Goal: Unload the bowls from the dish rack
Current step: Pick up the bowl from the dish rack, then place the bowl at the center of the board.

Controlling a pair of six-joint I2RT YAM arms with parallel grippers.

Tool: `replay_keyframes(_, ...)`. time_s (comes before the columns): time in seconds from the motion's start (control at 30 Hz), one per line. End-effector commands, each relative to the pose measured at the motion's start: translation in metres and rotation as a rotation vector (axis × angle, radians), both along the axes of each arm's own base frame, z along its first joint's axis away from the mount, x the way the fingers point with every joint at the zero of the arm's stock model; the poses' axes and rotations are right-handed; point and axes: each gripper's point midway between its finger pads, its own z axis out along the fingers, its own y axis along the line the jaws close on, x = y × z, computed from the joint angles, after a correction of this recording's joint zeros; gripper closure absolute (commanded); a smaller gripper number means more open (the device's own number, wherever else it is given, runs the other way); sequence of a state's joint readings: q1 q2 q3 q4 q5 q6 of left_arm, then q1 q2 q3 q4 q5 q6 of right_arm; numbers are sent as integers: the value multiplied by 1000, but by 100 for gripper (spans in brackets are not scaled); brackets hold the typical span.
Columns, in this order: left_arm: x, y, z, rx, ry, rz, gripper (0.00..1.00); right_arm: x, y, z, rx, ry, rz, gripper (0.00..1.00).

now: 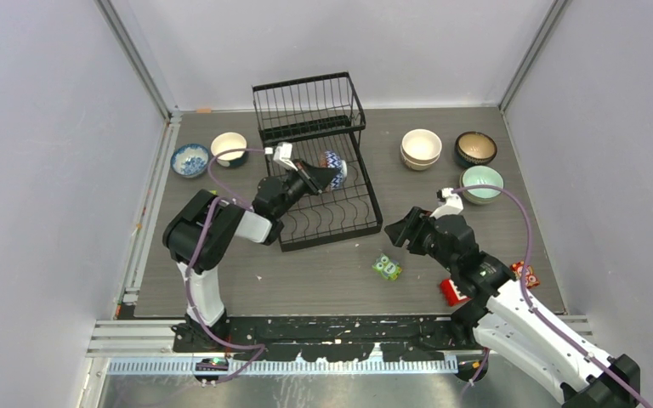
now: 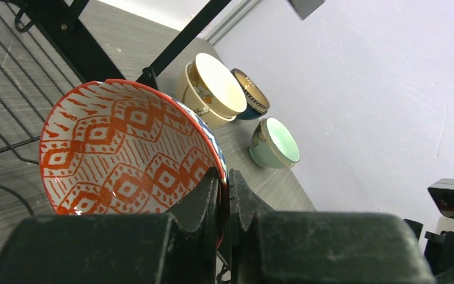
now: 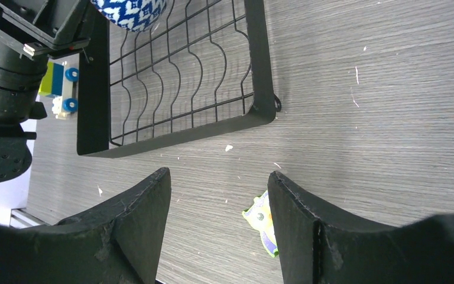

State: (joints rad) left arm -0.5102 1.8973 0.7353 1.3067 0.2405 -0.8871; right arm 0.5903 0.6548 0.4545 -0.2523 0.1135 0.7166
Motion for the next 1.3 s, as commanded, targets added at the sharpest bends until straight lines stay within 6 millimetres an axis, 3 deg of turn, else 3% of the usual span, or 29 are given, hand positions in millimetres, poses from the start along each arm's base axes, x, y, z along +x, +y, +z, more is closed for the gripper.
replay_keyframes(0.0, -19, 3, 72, -118, -167, -48, 100, 2, 0, 41, 45, -89, -5, 34)
replay_keyframes(0.27, -64, -3, 81, -116, -185, -156, 100, -8, -10, 63, 27, -112, -3, 33)
replay_keyframes(0.4, -87, -3, 76, -110, -167, -191, 100, -12, -15, 72, 0, -123, 0, 33)
replay_keyframes(0.63, -132, 7, 76, -44, -154, -248, 100, -20, -28, 89, -41, -124, -16, 32)
replay_keyframes(0.73, -161, -3, 72, 129, -172, -304, 100, -23, -28, 95, -42, -123, -3, 31)
replay_keyframes(0.83, -202, -16, 70, 410, -307, -387, 100, -25, -21, 105, -17, -134, 29, 31)
replay_keyframes(0.93, -233, -16, 69, 588, -382, -441, 100, -25, -13, 121, 15, -154, 60, 30)
replay_keyframes(1.2, -269, 35, 71, 940, -551, -418, 100, -43, 15, 180, 64, -187, 267, 30)
replay_keyframes(1.27, -270, 50, 76, 1020, -617, -393, 100, -46, 19, 176, -1, -98, 315, 30)
